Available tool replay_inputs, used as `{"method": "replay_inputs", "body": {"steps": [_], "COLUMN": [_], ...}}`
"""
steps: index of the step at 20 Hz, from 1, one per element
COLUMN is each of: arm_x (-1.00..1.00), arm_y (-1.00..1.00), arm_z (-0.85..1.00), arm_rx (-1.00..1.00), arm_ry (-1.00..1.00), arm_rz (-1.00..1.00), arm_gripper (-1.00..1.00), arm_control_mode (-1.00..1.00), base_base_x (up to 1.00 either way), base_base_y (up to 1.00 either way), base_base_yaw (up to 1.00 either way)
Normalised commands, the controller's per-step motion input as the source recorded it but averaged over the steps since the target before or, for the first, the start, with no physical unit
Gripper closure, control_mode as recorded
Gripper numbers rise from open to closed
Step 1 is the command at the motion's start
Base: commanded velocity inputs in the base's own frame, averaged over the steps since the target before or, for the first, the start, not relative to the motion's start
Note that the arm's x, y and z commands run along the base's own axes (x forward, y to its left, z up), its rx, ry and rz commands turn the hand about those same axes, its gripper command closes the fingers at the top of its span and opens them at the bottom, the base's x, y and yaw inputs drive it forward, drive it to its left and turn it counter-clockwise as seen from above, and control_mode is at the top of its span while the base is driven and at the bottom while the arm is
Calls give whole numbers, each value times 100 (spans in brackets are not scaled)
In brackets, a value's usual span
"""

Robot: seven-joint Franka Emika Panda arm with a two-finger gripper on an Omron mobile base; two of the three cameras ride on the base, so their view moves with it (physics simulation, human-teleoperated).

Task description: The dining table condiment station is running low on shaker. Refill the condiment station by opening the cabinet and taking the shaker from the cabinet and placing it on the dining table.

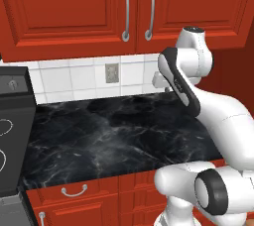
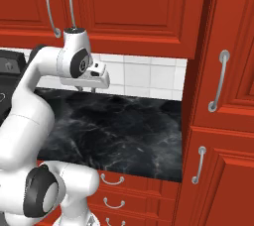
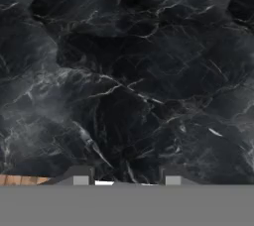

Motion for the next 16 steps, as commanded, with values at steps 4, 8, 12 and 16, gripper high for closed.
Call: {"method": "replay_inputs", "body": {"steps": [4, 8, 12, 16], "arm_x": [-24, -56, -44, -36], "arm_y": [0, 0, 9, 25], "arm_z": [0, 2, 26, 44], "arm_rx": [0, 0, 0, 0], "arm_ry": [-19, -50, -52, -53], "arm_rz": [0, 0, 0, 0], "arm_gripper": [-100, -100, -100, -100], "arm_control_mode": [-100, -100, -100, -100], "base_base_x": [0, 0, 0, 0], "base_base_y": [0, 0, 0, 0], "base_base_yaw": [0, 0, 0, 0]}}
